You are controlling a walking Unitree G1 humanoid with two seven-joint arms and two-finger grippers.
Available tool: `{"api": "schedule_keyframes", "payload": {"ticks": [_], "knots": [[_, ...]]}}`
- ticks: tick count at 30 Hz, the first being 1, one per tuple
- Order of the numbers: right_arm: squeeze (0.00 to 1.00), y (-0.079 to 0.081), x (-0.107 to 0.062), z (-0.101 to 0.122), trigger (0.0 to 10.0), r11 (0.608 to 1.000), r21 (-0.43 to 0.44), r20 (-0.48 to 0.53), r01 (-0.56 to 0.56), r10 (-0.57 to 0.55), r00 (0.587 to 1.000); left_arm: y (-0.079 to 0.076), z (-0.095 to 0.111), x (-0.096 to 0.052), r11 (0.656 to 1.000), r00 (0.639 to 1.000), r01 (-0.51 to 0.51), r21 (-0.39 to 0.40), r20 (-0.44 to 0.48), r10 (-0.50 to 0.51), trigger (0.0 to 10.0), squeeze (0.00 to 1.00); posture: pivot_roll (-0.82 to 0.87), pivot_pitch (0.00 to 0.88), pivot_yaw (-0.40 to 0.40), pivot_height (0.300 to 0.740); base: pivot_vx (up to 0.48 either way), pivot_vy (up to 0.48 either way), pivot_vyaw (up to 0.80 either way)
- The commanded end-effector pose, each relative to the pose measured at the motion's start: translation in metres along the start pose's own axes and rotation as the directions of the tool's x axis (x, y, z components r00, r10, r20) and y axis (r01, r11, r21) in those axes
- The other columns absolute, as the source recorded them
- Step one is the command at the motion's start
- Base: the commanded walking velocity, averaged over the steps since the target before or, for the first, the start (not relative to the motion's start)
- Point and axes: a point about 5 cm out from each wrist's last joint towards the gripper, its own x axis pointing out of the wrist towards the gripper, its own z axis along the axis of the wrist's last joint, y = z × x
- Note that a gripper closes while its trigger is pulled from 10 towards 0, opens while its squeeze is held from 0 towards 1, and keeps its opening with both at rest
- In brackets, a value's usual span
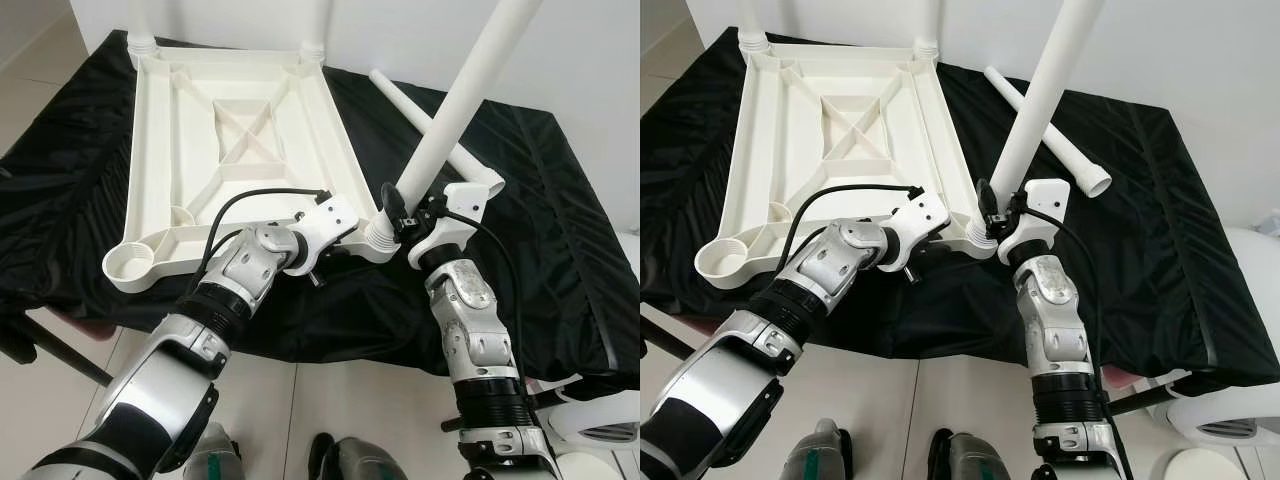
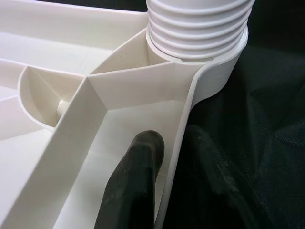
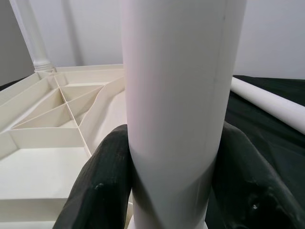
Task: Building children table
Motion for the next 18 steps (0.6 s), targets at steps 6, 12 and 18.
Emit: {"api": "schedule_keyframes", "payload": {"ticks": [6,12,18], "knots": [[0.0,0.016,-0.003,-0.021,10.0,0.998,0.022,-0.083,0.05,-0.048,0.995,-0.001,0.035,-0.004,0.997,0.994,-0.019,0.079,0.113,0.01,10.0,0.0,0.08,0.1,-0.112,0.74,0.0,0.0,0.0],[0.0,0.016,0.0,-0.019,10.0,0.991,0.012,-0.054,0.131,-0.13,0.99,-0.003,0.039,-0.005,0.997,0.992,-0.018,0.08,0.125,0.008,10.0,0.0,0.07,0.107,-0.112,0.74,0.0,0.0,0.0],[0.0,0.024,0.002,-0.017,10.0,0.986,0.02,-0.041,0.164,-0.163,0.986,-0.003,0.042,-0.006,0.997,0.991,-0.018,0.08,0.133,0.007,10.0,0.0,0.08,0.112,-0.118,0.74,0.0,0.0,0.0]]}}
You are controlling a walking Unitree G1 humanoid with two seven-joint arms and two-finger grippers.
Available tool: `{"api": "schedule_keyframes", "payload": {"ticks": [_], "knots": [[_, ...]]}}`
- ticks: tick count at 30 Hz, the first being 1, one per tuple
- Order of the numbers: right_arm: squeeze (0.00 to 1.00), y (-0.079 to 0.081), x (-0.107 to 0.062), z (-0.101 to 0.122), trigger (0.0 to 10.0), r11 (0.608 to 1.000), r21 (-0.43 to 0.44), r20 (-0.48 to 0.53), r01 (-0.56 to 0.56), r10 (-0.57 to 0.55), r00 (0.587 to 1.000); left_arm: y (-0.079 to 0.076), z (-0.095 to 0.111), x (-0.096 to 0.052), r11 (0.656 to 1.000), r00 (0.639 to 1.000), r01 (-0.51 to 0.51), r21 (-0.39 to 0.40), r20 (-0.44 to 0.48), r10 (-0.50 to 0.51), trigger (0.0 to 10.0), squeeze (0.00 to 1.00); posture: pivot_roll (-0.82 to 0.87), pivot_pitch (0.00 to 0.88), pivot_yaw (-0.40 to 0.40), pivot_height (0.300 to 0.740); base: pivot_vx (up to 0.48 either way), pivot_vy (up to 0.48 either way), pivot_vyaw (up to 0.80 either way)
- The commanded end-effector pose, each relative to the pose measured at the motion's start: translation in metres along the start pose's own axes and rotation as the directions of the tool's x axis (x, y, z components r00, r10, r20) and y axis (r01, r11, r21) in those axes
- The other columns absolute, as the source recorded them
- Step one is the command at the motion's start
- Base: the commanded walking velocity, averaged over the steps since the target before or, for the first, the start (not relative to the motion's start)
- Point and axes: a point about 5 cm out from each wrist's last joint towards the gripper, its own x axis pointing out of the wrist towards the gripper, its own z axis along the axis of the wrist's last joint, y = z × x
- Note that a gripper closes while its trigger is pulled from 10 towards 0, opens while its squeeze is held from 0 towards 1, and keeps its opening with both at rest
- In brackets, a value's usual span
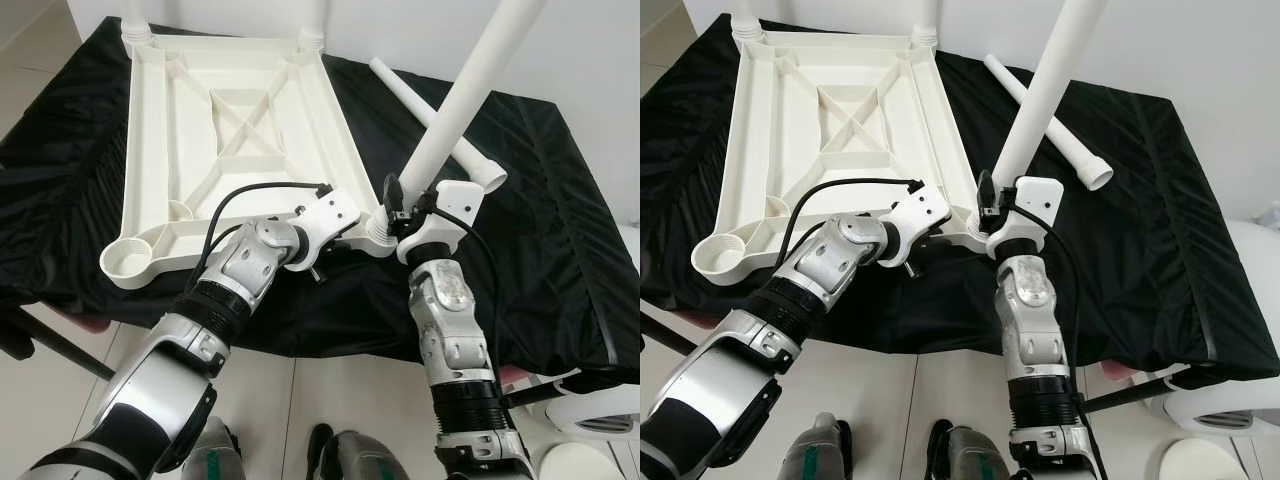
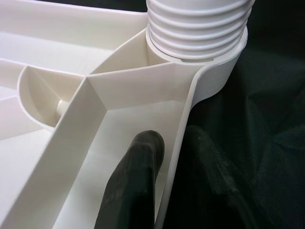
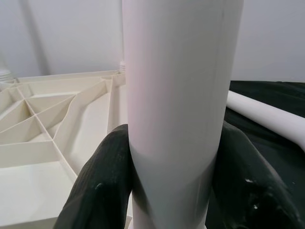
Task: Building children table
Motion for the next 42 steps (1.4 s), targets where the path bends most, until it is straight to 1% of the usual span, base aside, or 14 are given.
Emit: {"api": "schedule_keyframes", "payload": {"ticks": [1,5,11,13,14,15,16,23,27,36,37,38,39,42], "knots": [[0.0,0.008,-0.003,-0.021,10.0,1.0,0.028,-0.11,-0.008,0.011,0.994,-0.004,0.033,-0.001,0.998,0.993,-0.003,0.07,0.118,-0.005,10.0,0.0,0.08,0.112,-0.118,0.74,0.0,0.0,0.0],[0.0,0.015,-0.003,-0.022,10.0,1.0,0.029,-0.11,0.007,-0.004,0.994,-0.002,0.035,-0.003,0.997,0.993,-0.009,0.071,0.122,0.001,10.0,0.0,0.08,0.118,-0.119,0.74,0.0,0.0,0.0],[0.0,0.015,-0.003,-0.024,10.0,0.999,0.014,-0.115,0.05,-0.048,0.992,-0.001,0.037,-0.004,0.997,0.992,-0.014,0.07,0.125,0.005,10.0,0.0,0.08,0.121,-0.119,0.74,0.0,0.0,0.0],[0.0,0.011,-0.003,-0.027,10.0,0.992,-0.005,-0.129,0.124,-0.124,0.984,0.001,0.038,-0.005,0.997,0.992,-0.019,0.07,0.126,0.01,10.0,0.0,0.08,0.125,-0.115,0.74,0.0,0.0,0.0],[0.0,0.011,-0.003,-0.027,10.0,0.992,-0.005,-0.129,0.124,-0.124,0.984,0.001,0.038,-0.005,0.997,0.992,-0.019,0.07,0.126,0.01,10.0,0.0,0.08,0.125,-0.115,0.74,0.0,0.0,0.0],[0.0,0.009,-0.002,-0.03,10.0,0.986,-0.018,-0.139,0.163,-0.164,0.977,0.001,0.038,-0.006,0.997,0.992,-0.021,0.071,0.127,0.012,10.0,0.0,0.08,0.126,-0.113,0.74,0.0,0.0,0.0],[0.0,0.009,-0.002,-0.03,10.0,0.986,-0.018,-0.139,0.163,-0.164,0.977,0.001,0.038,-0.006,0.997,0.992,-0.021,0.071,0.127,0.012,10.0,0.0,0.08,0.126,-0.113,0.74,0.0,0.0,0.0],[0.0,0.002,-0.001,-0.04,10.0,0.958,-0.078,-0.166,0.277,-0.286,0.944,0.003,0.04,-0.007,0.997,0.992,-0.025,0.074,0.127,0.015,10.0,0.0,0.09,0.129,-0.107,0.74,0.0,0.0,0.0],[0.0,0.002,0.0,-0.043,10.0,0.949,-0.079,-0.162,0.304,-0.313,0.936,0.004,0.04,-0.007,0.997,0.992,-0.025,0.075,0.126,0.016,10.0,0.0,0.09,0.128,-0.104,0.74,0.0,0.0,0.0],[0.0,0.003,-0.001,-0.046,10.0,0.947,-0.065,-0.162,0.314,-0.321,0.933,0.005,0.04,-0.008,0.996,0.992,-0.024,0.081,0.123,0.014,10.0,0.0,0.09,0.12,-0.104,0.74,0.0,0.0,0.0],[0.32,0.001,-0.001,-0.046,10.0,0.948,-0.064,-0.162,0.313,-0.319,0.934,0.005,0.04,-0.008,0.996,0.992,-0.023,0.082,0.122,0.013,10.0,0.0,0.08,0.118,-0.104,0.74,0.0,0.0,0.0],[0.32,0.001,-0.001,-0.046,10.0,0.948,-0.064,-0.162,0.313,-0.319,0.934,0.005,0.04,-0.008,0.996,0.992,-0.023,0.082,0.122,0.013,10.0,0.0,0.08,0.118,-0.104,0.74,0.0,0.0,0.0],[1.0,0.0,-0.001,-0.046,10.0,0.957,-0.044,-0.164,0.286,-0.289,0.943,0.004,0.04,-0.008,0.996,0.992,-0.022,0.083,0.122,0.012,10.0,0.0,0.08,0.116,-0.104,0.74,0.0,0.0,0.0],[1.0,0.0,-0.001,-0.046,10.0,0.96,-0.037,-0.163,0.276,-0.278,0.947,0.004,0.04,-0.008,0.996,0.992,-0.022,0.083,0.123,0.012,10.0,0.0,0.08,0.116,-0.104,0.74,0.0,0.0,0.0]]}}
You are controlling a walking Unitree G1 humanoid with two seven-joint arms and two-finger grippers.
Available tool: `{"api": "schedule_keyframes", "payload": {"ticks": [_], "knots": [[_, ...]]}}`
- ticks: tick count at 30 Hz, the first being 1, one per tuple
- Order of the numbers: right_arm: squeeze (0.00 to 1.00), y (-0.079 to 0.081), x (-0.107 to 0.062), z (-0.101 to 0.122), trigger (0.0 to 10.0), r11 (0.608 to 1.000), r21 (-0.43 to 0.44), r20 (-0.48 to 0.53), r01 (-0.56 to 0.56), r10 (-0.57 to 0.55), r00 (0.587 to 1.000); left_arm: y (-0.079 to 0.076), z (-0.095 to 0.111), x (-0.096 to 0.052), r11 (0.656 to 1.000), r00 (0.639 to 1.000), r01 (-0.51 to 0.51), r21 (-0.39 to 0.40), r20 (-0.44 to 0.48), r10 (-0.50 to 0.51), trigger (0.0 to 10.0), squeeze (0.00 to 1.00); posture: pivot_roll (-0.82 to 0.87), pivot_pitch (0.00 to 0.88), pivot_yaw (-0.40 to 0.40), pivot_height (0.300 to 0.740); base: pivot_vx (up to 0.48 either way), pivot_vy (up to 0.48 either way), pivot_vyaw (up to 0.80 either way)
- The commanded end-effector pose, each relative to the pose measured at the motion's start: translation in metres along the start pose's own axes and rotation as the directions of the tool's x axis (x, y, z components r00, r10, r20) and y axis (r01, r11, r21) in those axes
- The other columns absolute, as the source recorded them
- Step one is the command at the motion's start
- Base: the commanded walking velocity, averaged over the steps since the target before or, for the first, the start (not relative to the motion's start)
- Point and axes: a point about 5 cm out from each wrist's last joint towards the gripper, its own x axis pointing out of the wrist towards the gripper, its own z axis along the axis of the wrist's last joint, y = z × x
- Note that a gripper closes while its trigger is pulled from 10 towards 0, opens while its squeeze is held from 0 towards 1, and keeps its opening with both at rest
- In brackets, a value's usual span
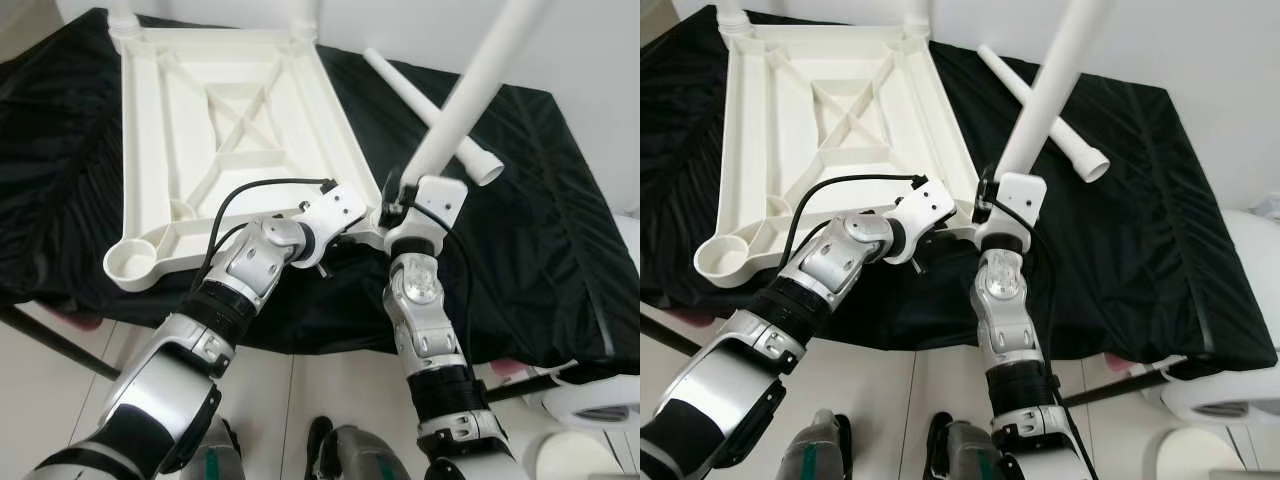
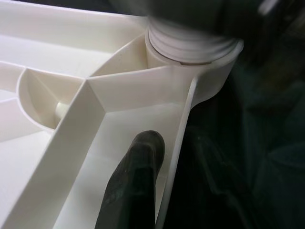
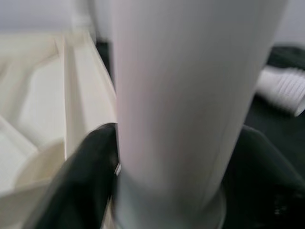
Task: Building children table
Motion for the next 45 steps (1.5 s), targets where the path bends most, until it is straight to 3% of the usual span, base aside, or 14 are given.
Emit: {"api": "schedule_keyframes", "payload": {"ticks": [1,6,18,19,28,35,45], "knots": [[1.0,-0.003,-0.005,-0.015,10.0,0.999,0.027,-0.076,0.038,-0.036,0.996,0.007,0.03,-0.007,0.996,0.996,-0.028,0.08,0.09,0.021,10.0,0.0,0.08,0.116,-0.104,0.74,0.0,0.0,0.0],[1.0,-0.003,-0.005,-0.015,10.0,0.999,0.023,-0.068,0.042,-0.041,0.997,0.007,0.03,-0.006,0.996,0.996,-0.029,0.081,0.09,0.022,10.0,0.0,0.08,0.115,-0.105,0.74,0.0,0.0,0.0],[1.0,-0.014,-0.002,-0.008,10.0,0.996,-0.024,0.002,-0.085,0.085,0.996,0.007,0.031,-0.005,0.996,0.995,-0.029,0.083,0.096,0.021,10.0,0.0,0.06,0.093,-0.106,0.74,0.0,0.0,0.0],[0.0,-0.019,-0.001,-0.006,10.0,0.993,-0.036,0.018,-0.113,0.113,0.993,0.008,0.031,-0.005,0.996,0.995,-0.03,0.084,0.097,0.022,10.0,0.0,0.06,0.089,-0.105,0.74,0.0,0.0,0.0],[0.0,-0.044,0.006,0.008,10.0,0.975,-0.085,0.08,-0.206,0.212,0.974,0.008,0.035,-0.003,0.995,0.994,-0.027,0.093,0.105,0.017,10.0,0.0,0.04,0.08,-0.097,0.74,0.0,0.0,0.0],[0.0,-0.048,0.007,0.012,10.0,0.967,-0.092,0.092,-0.237,0.245,0.965,0.009,0.035,-0.003,0.995,0.994,-0.026,0.096,0.106,0.016,10.0,0.0,0.04,0.079,-0.094,0.74,0.0,0.0,0.0],[0.0,-0.056,0.001,0.018,10.0,0.895,-0.095,0.085,-0.435,0.443,0.893,0.01,0.036,-0.003,0.994,0.994,-0.022,0.106,0.105,0.011,10.0,0.0,0.03,0.076,-0.084,0.74,0.0,0.0,0.0]]}}
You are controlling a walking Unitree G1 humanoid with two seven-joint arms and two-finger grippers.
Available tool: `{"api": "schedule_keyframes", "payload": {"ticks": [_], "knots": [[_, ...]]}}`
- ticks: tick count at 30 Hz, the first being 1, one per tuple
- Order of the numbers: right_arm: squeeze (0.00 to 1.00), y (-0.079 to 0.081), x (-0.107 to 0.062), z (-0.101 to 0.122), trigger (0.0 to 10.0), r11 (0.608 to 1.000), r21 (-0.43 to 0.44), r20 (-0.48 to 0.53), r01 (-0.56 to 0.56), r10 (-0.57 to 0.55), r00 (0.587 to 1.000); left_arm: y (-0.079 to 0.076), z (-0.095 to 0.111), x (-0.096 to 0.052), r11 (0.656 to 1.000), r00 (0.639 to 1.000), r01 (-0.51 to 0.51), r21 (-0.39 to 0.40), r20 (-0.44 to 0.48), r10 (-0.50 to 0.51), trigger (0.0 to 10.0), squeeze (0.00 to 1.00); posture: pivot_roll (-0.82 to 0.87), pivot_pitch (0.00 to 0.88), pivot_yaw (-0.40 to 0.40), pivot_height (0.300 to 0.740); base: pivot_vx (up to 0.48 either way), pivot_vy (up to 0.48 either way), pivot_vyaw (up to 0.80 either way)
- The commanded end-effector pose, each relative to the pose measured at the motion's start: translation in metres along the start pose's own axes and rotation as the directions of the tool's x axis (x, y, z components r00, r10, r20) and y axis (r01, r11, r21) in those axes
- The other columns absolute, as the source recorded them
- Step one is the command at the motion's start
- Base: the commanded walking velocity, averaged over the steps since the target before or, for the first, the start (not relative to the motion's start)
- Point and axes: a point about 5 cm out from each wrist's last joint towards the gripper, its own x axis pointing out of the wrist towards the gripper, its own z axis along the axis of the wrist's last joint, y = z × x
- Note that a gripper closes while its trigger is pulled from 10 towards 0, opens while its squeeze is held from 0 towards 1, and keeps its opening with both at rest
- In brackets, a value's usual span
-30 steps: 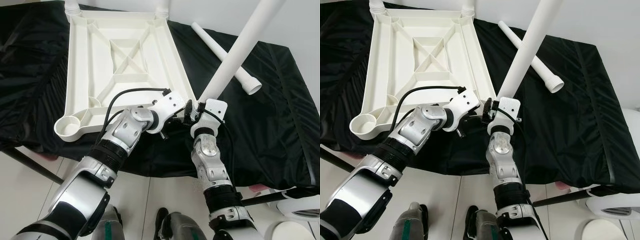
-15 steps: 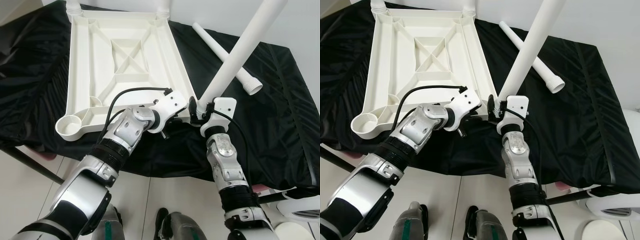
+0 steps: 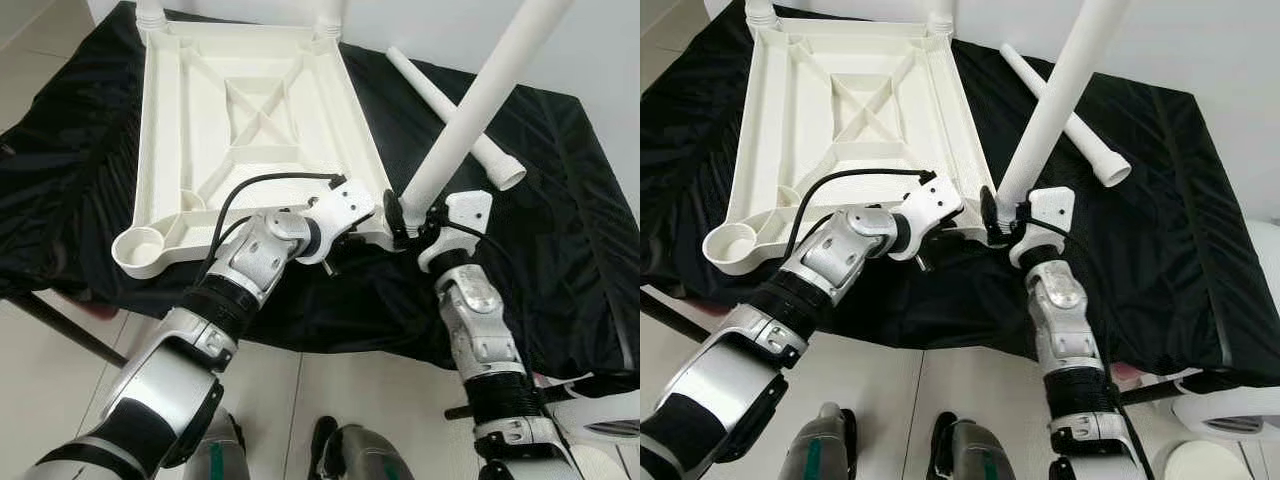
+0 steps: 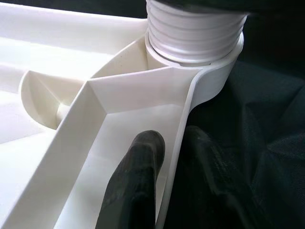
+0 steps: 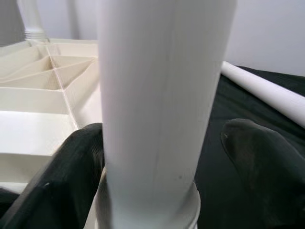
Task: Building children table
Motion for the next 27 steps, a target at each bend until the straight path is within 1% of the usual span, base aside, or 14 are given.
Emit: {"api": "schedule_keyframes", "payload": {"ticks": [1,3,8,9,10,11,15,16,17,18,25,27], "knots": [[0.0,-0.008,-0.006,0.001,10.0,0.999,0.003,-0.009,-0.04,0.04,0.999,0.009,0.028,-0.005,0.996,0.996,-0.035,0.087,0.089,0.028,10.0,0.0,0.03,0.076,-0.084,0.74,0.0,0.0,0.0],[0.0,-0.012,-0.007,0.003,10.0,0.995,-0.003,-0.015,-0.095,0.095,0.995,0.007,0.027,-0.003,0.996,0.996,-0.027,0.087,0.084,0.02,10.0,0.0,0.03,0.076,-0.079,0.74,0.0,0.0,0.0],[0.0,-0.014,-0.006,0.004,10.0,0.992,-0.008,-0.018,-0.129,0.129,0.991,0.004,0.025,-0.002,0.996,0.997,-0.014,0.09,0.079,0.007,10.0,0.0,0.03,0.076,-0.079,0.74,0.0,0.0,0.0],[0.0,-0.017,-0.005,0.007,10.0,0.987,-0.018,-0.017,-0.161,0.161,0.987,0.001,0.024,-0.001,0.996,0.997,-0.002,0.084,0.078,-0.005,10.0,0.26,0.03,0.076,-0.08,0.74,0.0,0.0,0.0],[0.0,-0.018,-0.004,0.008,10.0,0.985,-0.023,-0.017,-0.17,0.169,0.985,0.001,0.023,-0.001,0.997,0.997,0.002,0.082,0.078,-0.008,10.0,0.26,0.03,0.076,-0.08,0.74,0.0,0.0,0.0],[0.0,-0.019,-0.003,0.009,10.0,0.984,-0.025,-0.016,-0.175,0.175,0.984,0.0,0.023,-0.001,0.997,0.997,0.007,0.08,0.081,-0.014,10.0,1.0,0.03,0.076,-0.081,0.74,0.0,0.0,0.0],[0.0,-0.022,-0.001,0.011,10.0,0.981,-0.027,-0.017,-0.193,0.193,0.981,0.0,0.022,0.0,0.996,0.998,0.012,0.092,0.067,-0.019,10.0,1.0,0.03,0.074,-0.082,0.74,0.0,0.0,0.0],[0.0,-0.022,0.0,0.011,10.0,0.98,-0.026,-0.017,-0.196,0.196,0.98,-0.001,0.021,0.0,0.995,0.998,0.016,0.097,0.064,-0.023,10.0,0.96,0.03,0.074,-0.082,0.74,0.0,0.0,0.0],[0.0,-0.022,0.0,0.011,10.0,0.98,-0.026,-0.017,-0.196,0.196,0.98,-0.001,0.021,0.0,0.995,0.998,0.016,0.097,0.064,-0.023,10.0,0.96,0.03,0.074,-0.082,0.74,0.0,0.0,0.0],[0.0,-0.023,0.0,0.011,10.0,0.979,-0.027,-0.018,-0.202,0.202,0.979,-0.002,0.021,0.0,0.994,0.998,0.023,0.104,0.062,-0.03,10.0,0.0,0.03,0.072,-0.081,0.74,0.0,0.0,0.0],[0.0,-0.024,0.001,0.012,10.0,0.976,-0.024,-0.018,-0.218,0.218,0.976,-0.003,0.021,-0.001,0.992,0.997,0.038,0.118,0.058,-0.045,10.0,0.0,0.03,0.069,-0.079,0.74,0.0,0.0,0.0],[0.0,-0.027,0.002,0.013,10.0,0.973,-0.031,-0.022,-0.228,0.227,0.974,-0.004,0.02,-0.001,0.991,0.997,0.048,0.126,0.051,-0.055,10.0,0.0,0.03,0.067,-0.079,0.74,0.0,0.0,0.0]]}}
